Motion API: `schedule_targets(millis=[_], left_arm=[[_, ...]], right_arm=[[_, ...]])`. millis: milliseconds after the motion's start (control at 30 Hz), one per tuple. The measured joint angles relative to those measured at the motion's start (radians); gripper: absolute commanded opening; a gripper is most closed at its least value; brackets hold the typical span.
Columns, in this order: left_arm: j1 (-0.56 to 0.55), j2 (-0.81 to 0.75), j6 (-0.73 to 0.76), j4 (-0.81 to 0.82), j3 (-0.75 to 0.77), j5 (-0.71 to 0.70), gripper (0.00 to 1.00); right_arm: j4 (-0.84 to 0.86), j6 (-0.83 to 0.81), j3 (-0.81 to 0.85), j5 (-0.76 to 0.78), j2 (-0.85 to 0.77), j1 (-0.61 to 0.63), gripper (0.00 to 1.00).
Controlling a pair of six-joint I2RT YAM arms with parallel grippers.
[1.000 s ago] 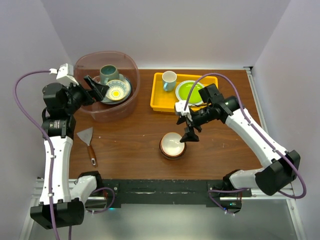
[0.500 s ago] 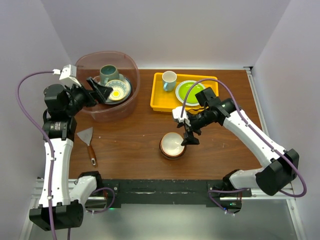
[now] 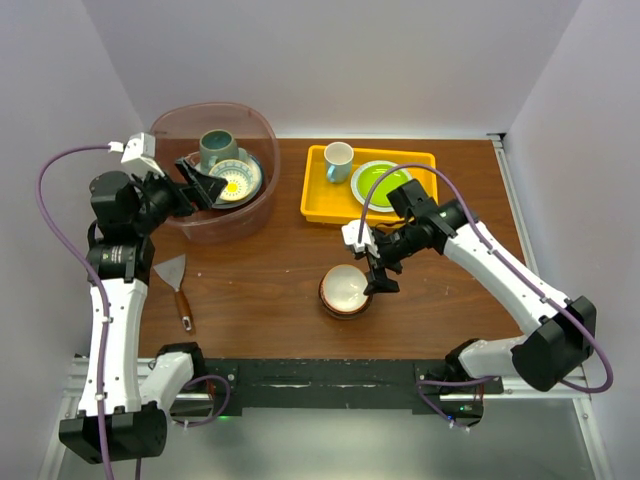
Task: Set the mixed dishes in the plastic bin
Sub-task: Pick up the bowl from the center of the board.
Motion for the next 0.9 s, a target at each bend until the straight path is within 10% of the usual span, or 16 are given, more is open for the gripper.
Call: schedule_targets(millis=[900], left_arm=[[0.000, -0.022, 0.000, 0.000, -0.020, 0.000, 1.00]], right_arm=[[0.065, 0.015, -0.055, 0.076, 0.003, 0.027, 0.89]])
